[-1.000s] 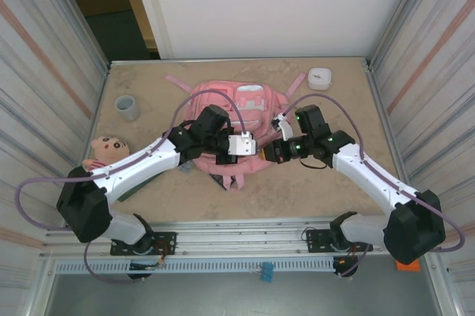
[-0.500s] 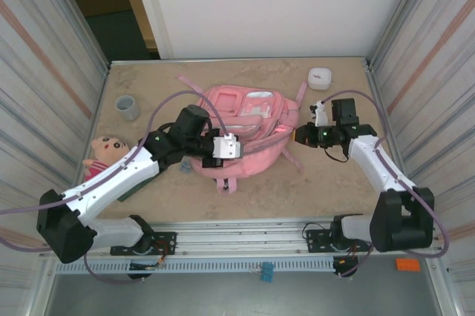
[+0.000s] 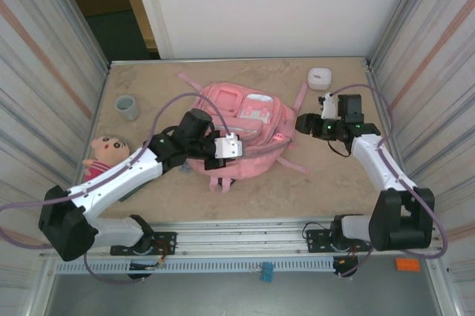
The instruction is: Pack the student bag
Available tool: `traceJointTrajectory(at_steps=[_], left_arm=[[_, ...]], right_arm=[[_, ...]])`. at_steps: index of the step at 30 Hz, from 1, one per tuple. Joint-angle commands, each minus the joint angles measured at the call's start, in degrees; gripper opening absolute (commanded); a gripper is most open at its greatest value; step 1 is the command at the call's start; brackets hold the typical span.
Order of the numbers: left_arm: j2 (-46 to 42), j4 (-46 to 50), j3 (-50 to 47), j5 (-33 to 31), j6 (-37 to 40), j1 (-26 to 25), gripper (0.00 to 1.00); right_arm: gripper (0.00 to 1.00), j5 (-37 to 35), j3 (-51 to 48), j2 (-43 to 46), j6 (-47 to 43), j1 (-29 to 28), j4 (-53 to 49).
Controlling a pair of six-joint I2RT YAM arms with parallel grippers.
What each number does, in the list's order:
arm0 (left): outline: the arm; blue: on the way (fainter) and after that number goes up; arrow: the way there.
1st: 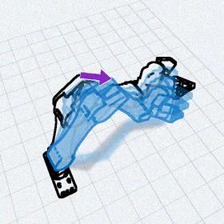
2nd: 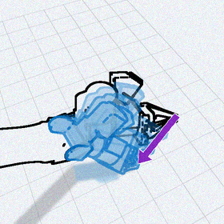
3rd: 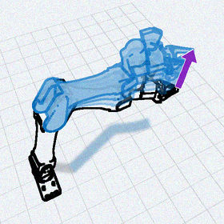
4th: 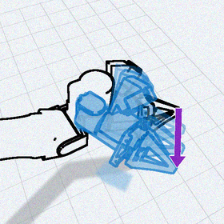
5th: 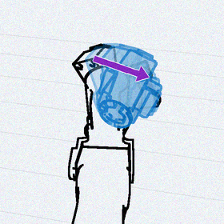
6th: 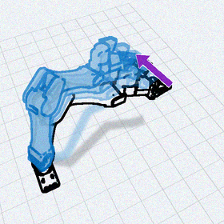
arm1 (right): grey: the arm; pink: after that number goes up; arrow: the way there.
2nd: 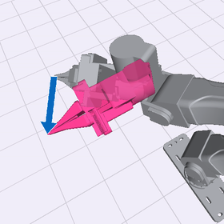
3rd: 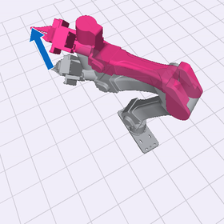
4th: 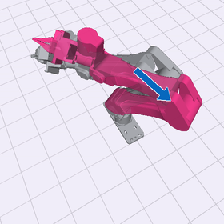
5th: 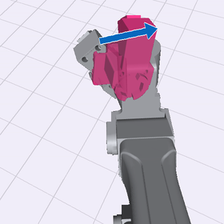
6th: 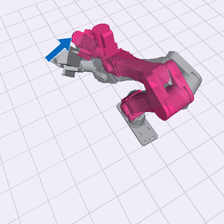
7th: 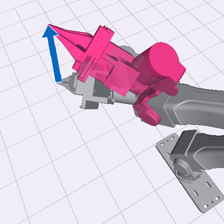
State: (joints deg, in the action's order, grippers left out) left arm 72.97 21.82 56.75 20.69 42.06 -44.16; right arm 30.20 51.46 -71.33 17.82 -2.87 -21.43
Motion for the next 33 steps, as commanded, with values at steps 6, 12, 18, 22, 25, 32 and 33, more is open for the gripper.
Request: traceJointTrajectory(at_steps=[6, 12, 18, 22, 25, 32, 33], left_arm=[[9.24, -11.16, 9.43, -8.41, -15.17, -7.14, 0.0], [9.87, -9.79, 11.26, -3.96, -17.47, -10.04, 0.66], [5.23, -9.27, 6.88, -4.33, -16.37, -2.78, 0.74], [7.19, -11.43, 2.79, -2.63, -4.94, -0.31, 0.75], [11.98, -12.85, 3.48, -2.81, 0.05, -0.31, 0.79], [21.88, -15.74, 8.13, -3.75, 1.69, -0.38, 0.85], [22.75, -16.0, 8.44, -4.01, 1.95, -0.4, 0.83]], right_arm=[[0.62, -1.83, 1.84, 9.05, 1.12, 1.14, -9.62], [0.66, -4.38, 2.24, 10.31, 1.51, 0.33, -14.05], [0.67, -10.05, -0.05, 14.28, 0.45, -6.04, -12.22], [0.62, -14.11, -3.61, 16.02, 4.09, -7.6, -8.69], [0.64, -20.0, -7.26, 19.63, 4.28, -10.76, -3.46], [0.65, -21.93, -12.25, 24.12, 5.2, -11.72, 1.67], [0.65, -22.01, -12.64, 24.22, 5.2, -11.73, 1.82]])
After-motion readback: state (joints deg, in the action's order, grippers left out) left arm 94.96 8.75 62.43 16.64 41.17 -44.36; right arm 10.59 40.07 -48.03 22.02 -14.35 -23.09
